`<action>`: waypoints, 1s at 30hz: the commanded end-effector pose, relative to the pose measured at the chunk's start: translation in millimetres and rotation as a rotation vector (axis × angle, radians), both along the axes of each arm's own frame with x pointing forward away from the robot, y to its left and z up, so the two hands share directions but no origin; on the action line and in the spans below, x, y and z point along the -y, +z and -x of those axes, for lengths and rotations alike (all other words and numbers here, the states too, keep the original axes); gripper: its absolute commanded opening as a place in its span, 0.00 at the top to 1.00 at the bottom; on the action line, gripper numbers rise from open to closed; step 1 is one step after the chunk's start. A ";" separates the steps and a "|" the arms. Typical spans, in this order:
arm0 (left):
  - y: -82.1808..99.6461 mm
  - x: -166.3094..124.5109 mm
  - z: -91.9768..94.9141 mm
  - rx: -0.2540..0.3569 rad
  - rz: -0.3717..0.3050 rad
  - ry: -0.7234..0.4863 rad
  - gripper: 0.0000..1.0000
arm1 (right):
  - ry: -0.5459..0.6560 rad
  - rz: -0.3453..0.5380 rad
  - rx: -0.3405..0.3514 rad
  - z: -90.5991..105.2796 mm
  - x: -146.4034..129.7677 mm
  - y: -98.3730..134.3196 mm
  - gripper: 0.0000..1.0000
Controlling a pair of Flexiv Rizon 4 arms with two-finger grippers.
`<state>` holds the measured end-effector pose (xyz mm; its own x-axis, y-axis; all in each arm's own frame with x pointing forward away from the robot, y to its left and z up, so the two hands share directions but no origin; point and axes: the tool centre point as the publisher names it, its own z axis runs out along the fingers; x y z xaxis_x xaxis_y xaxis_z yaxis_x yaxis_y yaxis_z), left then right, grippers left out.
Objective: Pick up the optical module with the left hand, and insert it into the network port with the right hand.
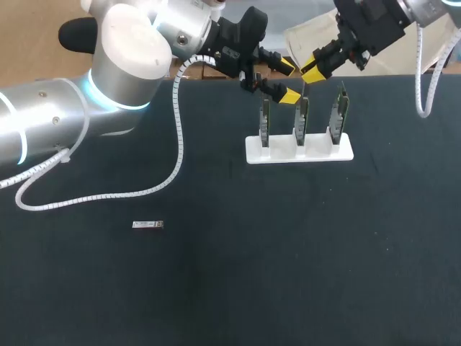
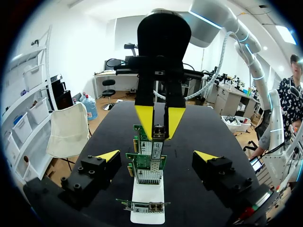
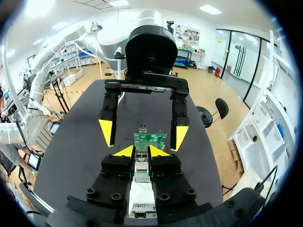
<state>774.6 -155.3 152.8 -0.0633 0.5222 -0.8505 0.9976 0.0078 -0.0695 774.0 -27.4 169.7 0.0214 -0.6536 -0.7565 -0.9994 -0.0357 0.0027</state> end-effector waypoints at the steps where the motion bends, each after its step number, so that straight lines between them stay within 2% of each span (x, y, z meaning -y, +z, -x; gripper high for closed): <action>1: -0.4 0.2 0.1 0.002 0.000 0.000 0.00 | 0.002 0.000 -0.007 -2.4 0.0 -2.2 1.00; 18: -0.4 0.2 0.1 0.002 0.000 0.000 0.00 | -0.012 -0.002 -0.024 -3.7 -0.3 -9.1 1.00; 20: -0.4 0.2 0.1 0.002 0.000 0.000 0.00 | -0.015 -0.001 -0.026 -4.0 0.1 -9.8 0.53; 21: -0.4 0.2 0.1 0.002 0.000 0.000 0.00 | -0.016 -0.001 -0.026 -4.0 0.3 -9.9 0.03; 22: -0.4 0.2 0.1 0.002 0.000 0.000 0.00 | -0.018 -0.001 -0.027 -4.0 0.4 -10.0 0.00; 30: -0.4 0.2 0.1 0.002 0.000 0.000 0.00 | -0.029 -0.004 -0.022 -3.4 4.3 -7.2 0.00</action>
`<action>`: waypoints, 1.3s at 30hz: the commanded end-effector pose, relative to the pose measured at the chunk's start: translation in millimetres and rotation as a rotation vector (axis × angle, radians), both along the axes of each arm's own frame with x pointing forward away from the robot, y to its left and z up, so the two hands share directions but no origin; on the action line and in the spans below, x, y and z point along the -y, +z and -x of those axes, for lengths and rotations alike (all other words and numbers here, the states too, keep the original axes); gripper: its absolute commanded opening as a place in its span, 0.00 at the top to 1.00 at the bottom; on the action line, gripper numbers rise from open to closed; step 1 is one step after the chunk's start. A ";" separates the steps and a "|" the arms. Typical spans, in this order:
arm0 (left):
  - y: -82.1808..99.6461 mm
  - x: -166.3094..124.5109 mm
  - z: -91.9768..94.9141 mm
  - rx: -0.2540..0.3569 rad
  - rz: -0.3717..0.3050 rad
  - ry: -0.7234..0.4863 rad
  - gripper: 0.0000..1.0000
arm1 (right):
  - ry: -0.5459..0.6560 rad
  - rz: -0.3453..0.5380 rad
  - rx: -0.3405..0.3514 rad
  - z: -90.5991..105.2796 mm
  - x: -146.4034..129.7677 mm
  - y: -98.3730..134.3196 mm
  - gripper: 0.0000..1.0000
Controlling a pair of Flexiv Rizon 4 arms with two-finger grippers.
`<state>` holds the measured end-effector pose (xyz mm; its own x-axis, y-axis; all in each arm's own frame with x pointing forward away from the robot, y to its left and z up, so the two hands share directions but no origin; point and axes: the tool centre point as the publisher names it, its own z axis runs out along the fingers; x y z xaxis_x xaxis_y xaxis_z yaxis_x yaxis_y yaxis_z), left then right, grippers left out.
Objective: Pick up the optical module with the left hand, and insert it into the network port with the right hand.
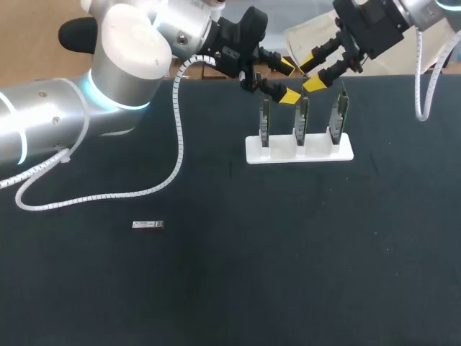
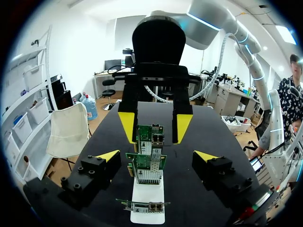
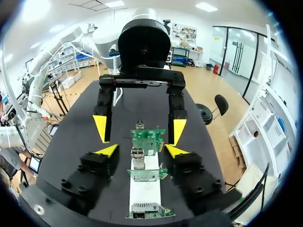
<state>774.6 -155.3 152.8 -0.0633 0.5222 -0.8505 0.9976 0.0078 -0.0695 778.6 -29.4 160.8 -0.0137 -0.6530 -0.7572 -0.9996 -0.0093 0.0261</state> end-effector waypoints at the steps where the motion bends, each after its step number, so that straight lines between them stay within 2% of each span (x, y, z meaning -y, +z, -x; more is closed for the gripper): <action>1: -0.4 0.2 0.1 0.002 0.000 0.000 0.00 | -0.010 -0.010 -0.002 1.4 3.6 2.6 0.00; 10: -0.4 0.2 0.1 0.002 0.000 0.000 0.00 | -0.043 -0.091 -0.057 1.5 19.7 18.1 0.00; 16: -0.4 0.2 0.1 0.002 0.000 0.000 0.00 | -0.069 -0.185 -0.150 0.3 32.8 29.7 0.00; 20: -0.4 0.2 0.1 0.002 0.000 0.000 0.00 | -0.071 -0.203 -0.157 0.4 40.0 35.8 0.00; 21: -0.4 0.2 0.1 0.002 0.000 0.000 0.00 | -0.067 -0.198 -0.146 0.6 40.8 36.1 0.25; 22: -0.4 0.2 0.1 0.002 0.000 0.000 0.00 | -0.068 -0.200 -0.146 1.0 41.6 36.3 0.80; 23: -0.4 0.2 0.1 0.002 0.000 0.000 0.00 | -0.069 -0.202 -0.145 1.1 42.2 36.8 1.00; 39: -0.4 0.2 0.1 0.002 0.000 0.000 0.00 | -0.033 -0.220 -0.092 -4.8 20.9 48.7 1.00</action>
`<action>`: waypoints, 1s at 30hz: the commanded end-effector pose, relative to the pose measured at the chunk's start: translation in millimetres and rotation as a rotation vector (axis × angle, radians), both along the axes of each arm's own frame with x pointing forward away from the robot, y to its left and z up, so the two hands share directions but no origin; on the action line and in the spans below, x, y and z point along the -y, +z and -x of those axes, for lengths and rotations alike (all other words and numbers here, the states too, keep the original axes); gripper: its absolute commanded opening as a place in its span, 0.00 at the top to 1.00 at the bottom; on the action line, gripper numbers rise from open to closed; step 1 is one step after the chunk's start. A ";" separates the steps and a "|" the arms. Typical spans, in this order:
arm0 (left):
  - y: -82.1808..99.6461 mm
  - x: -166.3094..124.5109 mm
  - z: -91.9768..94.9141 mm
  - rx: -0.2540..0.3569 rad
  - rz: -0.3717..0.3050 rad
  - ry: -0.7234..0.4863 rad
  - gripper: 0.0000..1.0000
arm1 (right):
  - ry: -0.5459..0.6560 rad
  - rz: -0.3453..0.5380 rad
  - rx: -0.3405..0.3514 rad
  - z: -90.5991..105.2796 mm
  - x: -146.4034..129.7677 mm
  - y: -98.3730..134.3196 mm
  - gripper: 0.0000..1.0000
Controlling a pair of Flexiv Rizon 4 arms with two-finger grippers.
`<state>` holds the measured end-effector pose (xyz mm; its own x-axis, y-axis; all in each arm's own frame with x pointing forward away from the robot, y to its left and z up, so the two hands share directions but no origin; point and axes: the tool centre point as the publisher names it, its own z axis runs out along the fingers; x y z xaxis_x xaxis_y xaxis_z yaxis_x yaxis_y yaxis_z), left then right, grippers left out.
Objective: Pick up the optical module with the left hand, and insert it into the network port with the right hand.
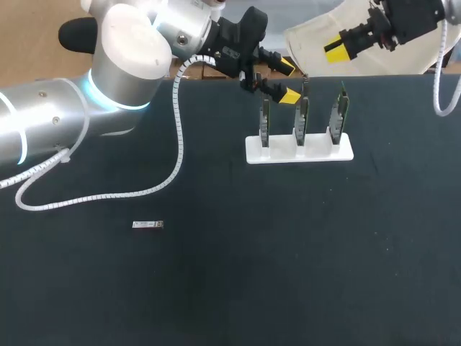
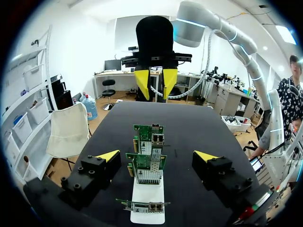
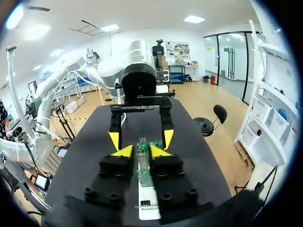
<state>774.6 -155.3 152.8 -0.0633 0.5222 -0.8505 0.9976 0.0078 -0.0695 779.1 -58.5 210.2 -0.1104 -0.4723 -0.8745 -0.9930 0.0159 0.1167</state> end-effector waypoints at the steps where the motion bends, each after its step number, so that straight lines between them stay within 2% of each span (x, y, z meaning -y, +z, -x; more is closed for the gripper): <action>1: -0.4 0.2 0.1 0.002 0.000 0.000 0.00 | 0.008 -0.007 -0.003 -4.9 -10.6 -1.1 1.00; 13: -0.4 0.2 0.1 0.002 0.000 0.000 0.00 | 0.029 -0.002 -0.018 -8.1 -30.0 -13.0 1.00; 17: -0.4 0.2 0.1 0.002 0.000 0.000 0.00 | 0.037 0.028 0.009 -9.3 -34.5 -17.7 1.00; 30: -0.4 0.2 0.1 0.002 0.000 0.000 0.00 | 0.031 0.040 -0.011 -10.8 -38.8 -26.6 1.00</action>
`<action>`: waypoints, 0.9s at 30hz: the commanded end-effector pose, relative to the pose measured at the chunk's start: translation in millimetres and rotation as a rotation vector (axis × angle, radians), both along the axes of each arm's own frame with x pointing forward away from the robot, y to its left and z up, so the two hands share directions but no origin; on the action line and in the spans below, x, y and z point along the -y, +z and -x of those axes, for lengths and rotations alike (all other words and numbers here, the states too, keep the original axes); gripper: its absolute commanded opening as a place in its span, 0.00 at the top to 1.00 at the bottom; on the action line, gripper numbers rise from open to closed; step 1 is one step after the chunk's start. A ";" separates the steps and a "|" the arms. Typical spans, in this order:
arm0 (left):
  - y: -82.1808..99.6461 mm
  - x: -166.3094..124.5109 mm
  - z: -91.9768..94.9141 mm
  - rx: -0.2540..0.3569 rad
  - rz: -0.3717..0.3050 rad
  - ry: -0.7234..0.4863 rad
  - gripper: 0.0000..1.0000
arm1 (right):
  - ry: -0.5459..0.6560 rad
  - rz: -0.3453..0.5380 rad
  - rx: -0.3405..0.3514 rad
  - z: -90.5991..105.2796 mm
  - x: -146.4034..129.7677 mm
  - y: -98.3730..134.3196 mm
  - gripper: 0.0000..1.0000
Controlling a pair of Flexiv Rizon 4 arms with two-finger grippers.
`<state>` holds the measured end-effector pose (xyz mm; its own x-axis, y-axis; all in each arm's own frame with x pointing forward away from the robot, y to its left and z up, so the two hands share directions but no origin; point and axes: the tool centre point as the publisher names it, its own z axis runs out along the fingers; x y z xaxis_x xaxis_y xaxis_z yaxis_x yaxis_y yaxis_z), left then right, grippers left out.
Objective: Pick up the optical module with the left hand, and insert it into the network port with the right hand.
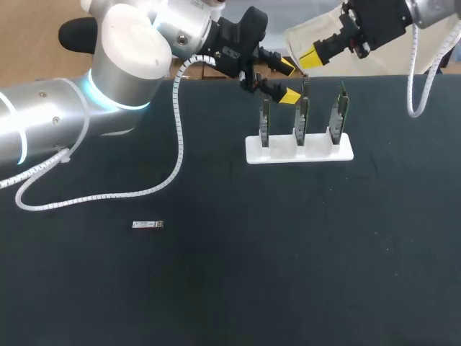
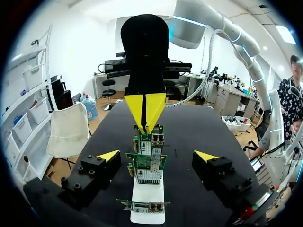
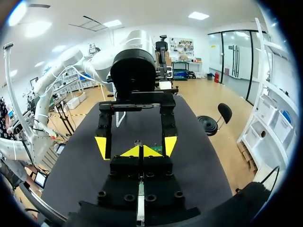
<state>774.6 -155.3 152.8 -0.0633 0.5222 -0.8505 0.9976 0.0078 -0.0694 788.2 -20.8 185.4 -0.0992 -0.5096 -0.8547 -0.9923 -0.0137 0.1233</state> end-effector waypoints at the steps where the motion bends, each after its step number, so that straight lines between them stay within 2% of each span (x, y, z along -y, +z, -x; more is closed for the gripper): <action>1: -0.4 0.2 0.1 0.002 0.000 0.000 0.00 | -0.005 0.002 -0.004 -1.6 -1.2 -2.3 1.00; 27: -0.4 0.2 0.1 0.002 0.000 0.000 0.00 | -0.015 0.020 -0.012 1.2 0.5 -13.1 1.00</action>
